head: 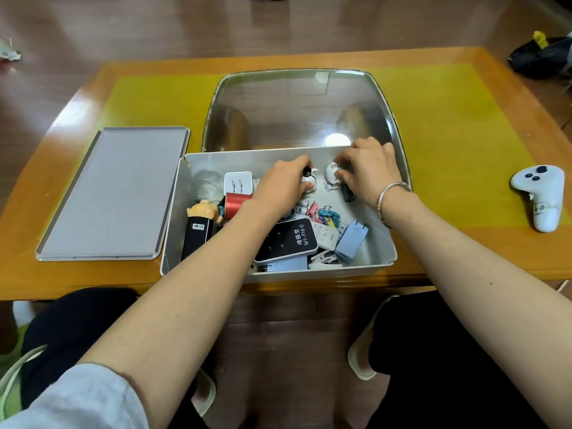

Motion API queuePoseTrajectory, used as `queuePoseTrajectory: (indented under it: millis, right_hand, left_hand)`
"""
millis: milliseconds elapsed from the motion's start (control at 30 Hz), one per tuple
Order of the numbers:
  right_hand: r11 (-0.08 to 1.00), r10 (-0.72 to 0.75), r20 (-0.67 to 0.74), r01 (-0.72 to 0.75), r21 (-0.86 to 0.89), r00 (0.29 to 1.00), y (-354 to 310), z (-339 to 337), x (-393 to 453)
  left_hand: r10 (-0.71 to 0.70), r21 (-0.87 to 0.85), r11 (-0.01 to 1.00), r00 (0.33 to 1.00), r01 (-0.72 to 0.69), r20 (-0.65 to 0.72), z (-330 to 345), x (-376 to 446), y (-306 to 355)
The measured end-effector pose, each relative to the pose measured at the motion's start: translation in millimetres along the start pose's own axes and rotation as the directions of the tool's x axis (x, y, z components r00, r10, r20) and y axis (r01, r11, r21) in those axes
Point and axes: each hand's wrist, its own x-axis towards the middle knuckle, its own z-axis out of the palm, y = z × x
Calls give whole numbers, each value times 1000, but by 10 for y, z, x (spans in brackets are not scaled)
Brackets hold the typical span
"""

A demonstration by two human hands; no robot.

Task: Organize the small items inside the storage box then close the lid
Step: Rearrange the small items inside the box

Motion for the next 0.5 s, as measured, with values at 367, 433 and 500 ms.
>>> queuePoseTrajectory:
  millis: [367, 433, 500]
  right_hand:
    - [996, 23, -28, -20, 89, 999, 11, 25, -26]
    - [997, 21, -28, -19, 80, 999, 5, 26, -21]
    - [997, 25, -17, -24, 69, 1000, 2, 26, -19]
  left_hand:
    - [-18, -38, 999, 996, 15, -83, 38, 32, 104]
    - [-24, -25, 999, 998, 23, -51, 44, 41, 130]
    - [-11, -12, 1000, 999, 11, -31, 46, 39, 155]
